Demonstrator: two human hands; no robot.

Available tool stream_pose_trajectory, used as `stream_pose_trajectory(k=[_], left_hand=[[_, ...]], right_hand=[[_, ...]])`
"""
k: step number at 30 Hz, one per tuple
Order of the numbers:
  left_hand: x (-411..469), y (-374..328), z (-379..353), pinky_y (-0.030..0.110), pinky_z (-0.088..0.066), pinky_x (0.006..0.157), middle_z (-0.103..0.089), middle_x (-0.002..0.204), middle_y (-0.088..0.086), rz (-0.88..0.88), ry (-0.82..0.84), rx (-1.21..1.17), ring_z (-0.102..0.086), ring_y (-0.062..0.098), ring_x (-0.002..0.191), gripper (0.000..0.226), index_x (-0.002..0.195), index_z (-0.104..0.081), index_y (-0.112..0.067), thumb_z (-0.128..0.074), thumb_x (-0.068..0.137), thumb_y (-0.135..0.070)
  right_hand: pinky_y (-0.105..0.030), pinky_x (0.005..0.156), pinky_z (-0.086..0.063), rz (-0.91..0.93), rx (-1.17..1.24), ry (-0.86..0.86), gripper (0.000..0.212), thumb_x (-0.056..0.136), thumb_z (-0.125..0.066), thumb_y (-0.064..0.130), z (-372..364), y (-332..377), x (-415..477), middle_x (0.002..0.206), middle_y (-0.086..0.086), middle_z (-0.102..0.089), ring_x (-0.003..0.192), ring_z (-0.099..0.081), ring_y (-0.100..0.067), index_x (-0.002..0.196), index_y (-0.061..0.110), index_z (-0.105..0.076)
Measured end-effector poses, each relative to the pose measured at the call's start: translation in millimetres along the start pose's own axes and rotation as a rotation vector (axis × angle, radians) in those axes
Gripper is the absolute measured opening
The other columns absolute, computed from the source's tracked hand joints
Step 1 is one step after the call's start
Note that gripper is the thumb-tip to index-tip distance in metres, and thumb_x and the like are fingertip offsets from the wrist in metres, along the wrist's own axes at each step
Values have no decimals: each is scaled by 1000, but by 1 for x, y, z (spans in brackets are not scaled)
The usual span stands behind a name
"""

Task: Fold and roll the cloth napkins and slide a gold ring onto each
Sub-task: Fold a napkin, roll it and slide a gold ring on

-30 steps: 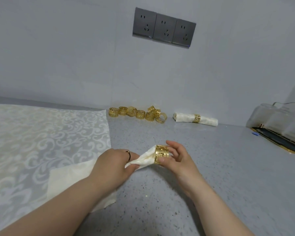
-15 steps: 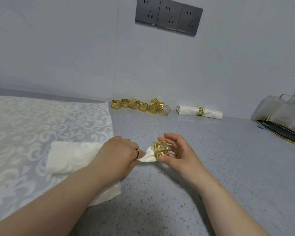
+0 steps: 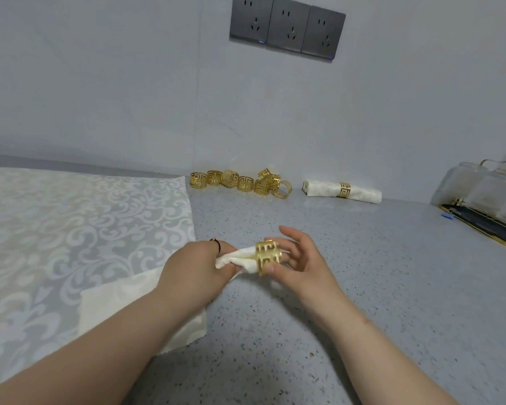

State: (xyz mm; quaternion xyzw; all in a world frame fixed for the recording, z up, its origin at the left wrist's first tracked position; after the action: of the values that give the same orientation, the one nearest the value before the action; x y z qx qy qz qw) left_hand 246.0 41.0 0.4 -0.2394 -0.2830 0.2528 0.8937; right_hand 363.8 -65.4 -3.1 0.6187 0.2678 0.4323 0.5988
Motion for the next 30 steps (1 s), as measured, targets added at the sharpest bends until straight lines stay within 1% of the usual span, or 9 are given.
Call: stream_pose_trajectory(k=[2,10,14,16,20,24,26,28,30], left_hand=[[1,-1,-2,19,-40,63,-68,86,-5,47,10,-34,-60,12,82,11,92,-66,-31,-58,86,-29],[-4,-11,-7,22,-42,68,-67,88,-9,-31,28,42,-58,9,80,23,103,-65,-31,-55,86,-43],[-4,-13,-8,19,-39,62,-68,86,-6,-192,75,88,-57,7,76,73,92,-70,-29,-19,56,-67],[-4,-13,-7,17,-36,60,-67,85,-7,-205,63,128,-56,9,76,76,92,-68,-28,-13,52,-64],[-5,-13,-7,15,-37,61,-54,84,-18,-118,39,84,-56,10,78,49,105,-43,-34,-37,59,-51],[-9,-23,-10,14,-32,67,-48,120,-20,-237,93,240,-54,6,92,88,141,-17,-35,-42,60,-61],[-9,-26,-10,15,-30,66,-51,125,-17,-233,100,322,-54,6,102,86,139,-27,-37,-49,63,-73],[-7,-27,-11,9,-23,59,-58,116,-14,-213,95,369,-55,7,101,65,129,-40,-38,-54,73,-68],[-5,-26,-12,8,-18,56,-60,109,-13,-206,88,395,-56,7,97,54,123,-45,-37,-53,77,-64]], right_hand=[[-14,75,-51,-13,70,-33,53,78,-61,-10,2,0,1,104,5,-61,87,-61,-6,114,23,-42],[-14,77,-50,-35,36,-25,55,78,-64,-7,-1,-3,-1,104,6,-62,86,-62,-5,114,27,-42],[-14,77,-51,-84,2,96,46,77,-64,-7,-2,-3,-2,103,8,-62,86,-61,-5,104,28,-51],[-15,80,-50,-104,-7,140,43,78,-64,-5,-3,-3,-3,103,6,-61,87,-60,-7,103,27,-52],[-17,79,-48,-137,-19,114,35,81,-64,2,-3,-6,-4,93,4,-56,82,-56,-10,101,29,-52],[-13,73,-49,-155,1,125,39,69,-71,14,-8,-10,-5,87,5,-60,77,-58,-6,101,27,-53],[-17,79,-50,-177,65,134,32,79,-68,10,-10,-11,-5,94,3,-62,83,-60,-8,103,26,-53],[-28,90,-48,-211,91,103,16,89,-54,14,-9,-10,-3,101,1,-63,91,-60,-13,101,24,-56],[-36,92,-47,-241,52,37,10,91,-50,17,-3,-12,-1,97,-3,-63,90,-58,-18,93,20,-60]])
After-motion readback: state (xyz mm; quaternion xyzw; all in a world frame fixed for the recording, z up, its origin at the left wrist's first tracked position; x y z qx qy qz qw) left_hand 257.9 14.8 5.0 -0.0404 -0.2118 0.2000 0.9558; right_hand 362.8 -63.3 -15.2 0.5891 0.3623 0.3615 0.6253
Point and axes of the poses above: each hand's wrist, its own x-axis towards the middle knuckle, its own z-axis out of the back of the hand, y = z × x, the point moved 4 cm from there along x, towards the middle knuckle
